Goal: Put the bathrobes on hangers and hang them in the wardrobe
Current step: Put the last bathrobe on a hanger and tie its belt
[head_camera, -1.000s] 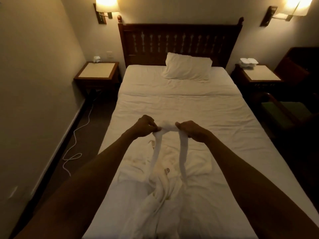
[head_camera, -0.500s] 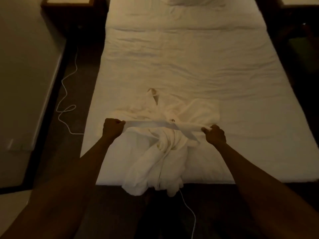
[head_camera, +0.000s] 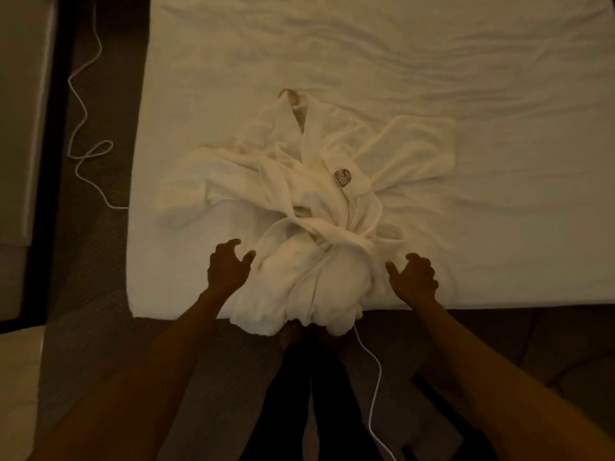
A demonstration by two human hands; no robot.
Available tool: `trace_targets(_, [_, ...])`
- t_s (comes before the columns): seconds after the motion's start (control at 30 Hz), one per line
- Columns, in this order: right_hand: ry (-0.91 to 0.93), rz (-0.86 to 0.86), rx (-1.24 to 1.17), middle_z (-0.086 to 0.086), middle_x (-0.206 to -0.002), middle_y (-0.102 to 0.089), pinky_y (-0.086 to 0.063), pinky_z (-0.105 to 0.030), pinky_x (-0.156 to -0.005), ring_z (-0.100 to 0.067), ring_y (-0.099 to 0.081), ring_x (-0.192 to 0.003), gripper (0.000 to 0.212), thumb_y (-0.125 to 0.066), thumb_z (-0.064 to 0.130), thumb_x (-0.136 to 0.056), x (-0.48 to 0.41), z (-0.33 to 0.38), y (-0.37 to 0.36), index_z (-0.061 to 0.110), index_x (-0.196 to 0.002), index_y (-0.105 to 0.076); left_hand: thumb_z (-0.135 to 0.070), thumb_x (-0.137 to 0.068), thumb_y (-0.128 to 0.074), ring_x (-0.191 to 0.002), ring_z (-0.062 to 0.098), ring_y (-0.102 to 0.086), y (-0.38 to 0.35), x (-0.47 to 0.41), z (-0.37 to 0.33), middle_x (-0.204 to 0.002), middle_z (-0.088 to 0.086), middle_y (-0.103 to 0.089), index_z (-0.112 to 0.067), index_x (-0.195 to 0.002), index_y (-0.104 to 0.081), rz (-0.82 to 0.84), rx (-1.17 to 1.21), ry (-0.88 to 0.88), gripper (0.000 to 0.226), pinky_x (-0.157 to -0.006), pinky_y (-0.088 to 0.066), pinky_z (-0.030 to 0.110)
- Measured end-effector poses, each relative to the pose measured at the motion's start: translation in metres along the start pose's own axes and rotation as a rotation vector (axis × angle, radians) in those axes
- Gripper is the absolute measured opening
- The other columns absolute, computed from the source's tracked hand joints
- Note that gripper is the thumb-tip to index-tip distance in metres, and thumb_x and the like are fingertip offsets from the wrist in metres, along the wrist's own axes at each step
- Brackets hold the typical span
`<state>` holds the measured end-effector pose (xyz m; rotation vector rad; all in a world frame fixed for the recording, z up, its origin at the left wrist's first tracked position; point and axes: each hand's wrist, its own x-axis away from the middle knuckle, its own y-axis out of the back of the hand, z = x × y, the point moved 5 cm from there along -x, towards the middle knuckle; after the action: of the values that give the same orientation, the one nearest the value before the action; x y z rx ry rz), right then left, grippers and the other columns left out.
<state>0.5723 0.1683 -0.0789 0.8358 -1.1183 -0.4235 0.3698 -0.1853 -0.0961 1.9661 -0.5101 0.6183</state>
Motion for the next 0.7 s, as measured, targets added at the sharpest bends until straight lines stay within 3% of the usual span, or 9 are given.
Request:
trace_targets(0.07, [0.243,-0.109,-0.081,-0.013,-0.142,-0.044,-0.037,-0.049,-0.105,-0.031,-0.042,-0.129,0.062,-0.056,0.052,-0.091,-0.005,0.02,0.004,0.012,-0.138,-0.044,-0.034,-0.095,-0.063,-0.128,0.033,-0.049,-0.015,-0.008,-0.018,-0.145,0.015,-0.048,-0.015,-0.146,-0.044,0.049,0.062,-0.135,0.058,-0.108,-0.038,0.043])
trace_targets(0.13, [0.437,-0.101,-0.113,-0.007,-0.129,-0.054,-0.044,-0.041,-0.096,-0.026,-0.051,-0.118,0.056,-0.059,0.054,-0.089,-0.009,0.043,0.004,0.016,-0.129,-0.054,-0.026,-0.097,-0.061,-0.136,0.031,-0.043,-0.028,-0.019,-0.037,-0.152,0.012,-0.041,-0.015,-0.151,-0.036,0.113,0.059,-0.249,0.061,-0.112,-0.033,0.039])
trace_targets(0.23, [0.533,-0.014,-0.074,0.0,-0.114,-0.06,-0.048,-0.037,-0.083,-0.019,-0.056,-0.104,0.055,-0.063,0.059,-0.083,-0.013,0.07,-0.007,0.019,-0.12,-0.062,-0.023,-0.098,-0.059,-0.142,0.028,-0.035,-0.041,-0.034,-0.057,-0.158,0.009,-0.033,-0.017,-0.157,-0.021,0.19,0.05,-0.281,0.07,-0.111,-0.027,0.03])
trace_targets(0.3, [0.549,-0.026,-0.057,-0.001,-0.111,-0.062,-0.049,-0.04,-0.081,-0.02,-0.057,-0.101,0.048,-0.066,0.053,-0.084,-0.017,0.075,-0.015,0.019,-0.118,-0.065,-0.026,-0.098,-0.059,-0.14,0.027,-0.037,-0.045,-0.046,-0.064,-0.157,0.007,-0.036,-0.021,-0.157,-0.018,0.231,0.059,-0.26,0.072,-0.111,-0.03,0.032])
trace_targets(0.37, [0.531,-0.041,-0.117,-0.002,-0.104,-0.063,-0.049,-0.041,-0.079,-0.021,-0.058,-0.096,0.035,-0.069,0.043,-0.085,-0.023,0.074,-0.018,0.019,-0.11,-0.067,-0.031,-0.096,-0.061,-0.134,0.025,-0.045,-0.047,-0.057,-0.069,-0.148,0.005,-0.047,-0.023,-0.155,-0.026,0.252,0.054,-0.261,0.069,-0.109,-0.037,0.037])
trace_targets(0.43, [0.512,-0.017,-0.176,-0.002,-0.096,-0.063,-0.049,-0.039,-0.075,-0.019,-0.058,-0.088,0.024,-0.069,0.035,-0.086,-0.029,0.073,-0.018,0.016,-0.1,-0.068,-0.034,-0.094,-0.065,-0.118,0.023,-0.056,-0.049,-0.067,-0.072,-0.133,0.005,-0.06,-0.021,-0.144,-0.046,0.253,0.049,-0.276,0.056,-0.097,-0.044,0.034])
trace_targets(0.53, [0.541,0.039,-0.215,-0.002,-0.085,-0.064,-0.043,-0.032,-0.069,-0.017,-0.056,-0.078,0.018,-0.067,0.031,-0.089,-0.032,0.073,-0.011,0.013,-0.09,-0.067,-0.034,-0.093,-0.066,-0.091,0.016,-0.06,-0.043,-0.072,-0.075,-0.103,0.004,-0.07,-0.017,-0.109,-0.071,0.243,0.138,-0.272,0.024,-0.08,-0.041,0.028])
trace_targets(0.6, [0.558,0.112,-0.221,-0.005,-0.078,-0.064,-0.041,-0.031,-0.067,-0.019,-0.057,-0.073,0.019,-0.068,0.029,-0.089,-0.03,0.069,-0.004,0.011,-0.083,-0.066,-0.035,-0.091,-0.068,-0.077,0.013,-0.061,-0.032,-0.068,-0.07,-0.086,0.003,-0.07,-0.015,-0.093,-0.075,0.248,0.249,-0.237,0.022,-0.071,-0.045,0.025])
trace_targets(0.7, [0.553,0.139,-0.225,-0.009,-0.071,-0.065,-0.041,-0.033,-0.065,-0.023,-0.059,-0.069,0.022,-0.072,0.024,-0.085,-0.025,0.058,0.015,0.006,-0.074,-0.067,-0.032,-0.089,-0.073,-0.075,0.01,-0.065,-0.006,-0.059,-0.047,-0.085,0.003,-0.072,-0.013,-0.095,-0.077,0.269,0.367,-0.142,0.021,-0.064,-0.052,0.018])
